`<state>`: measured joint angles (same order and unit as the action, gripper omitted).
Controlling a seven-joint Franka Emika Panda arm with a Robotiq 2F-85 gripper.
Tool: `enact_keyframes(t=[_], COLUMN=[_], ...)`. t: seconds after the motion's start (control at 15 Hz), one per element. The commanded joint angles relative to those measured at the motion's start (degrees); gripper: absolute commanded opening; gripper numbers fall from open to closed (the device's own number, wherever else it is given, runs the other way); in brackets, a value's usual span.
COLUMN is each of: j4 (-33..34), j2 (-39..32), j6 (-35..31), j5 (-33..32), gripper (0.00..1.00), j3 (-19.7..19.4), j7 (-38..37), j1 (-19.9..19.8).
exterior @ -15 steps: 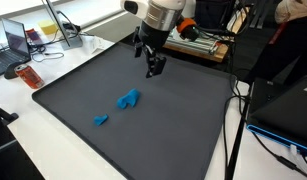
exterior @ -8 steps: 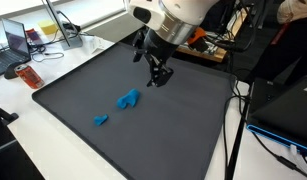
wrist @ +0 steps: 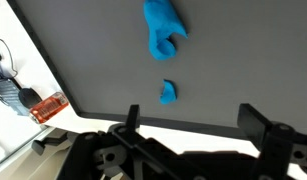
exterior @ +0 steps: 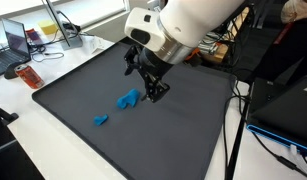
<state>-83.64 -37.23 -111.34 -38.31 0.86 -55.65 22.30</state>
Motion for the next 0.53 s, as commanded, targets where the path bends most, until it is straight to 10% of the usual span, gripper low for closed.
enact_keyframes(t=[0.0, 0.47], j4=[0.42, 0.38], j2=[-0.55, -1.51], j6=[-1.53, -3.07], j5=[1.44, 2.32], gripper=[1.0, 1.0], j3=[-0.4, -0.37], j7=[1.02, 1.71], j1=[-0.08, -0.52])
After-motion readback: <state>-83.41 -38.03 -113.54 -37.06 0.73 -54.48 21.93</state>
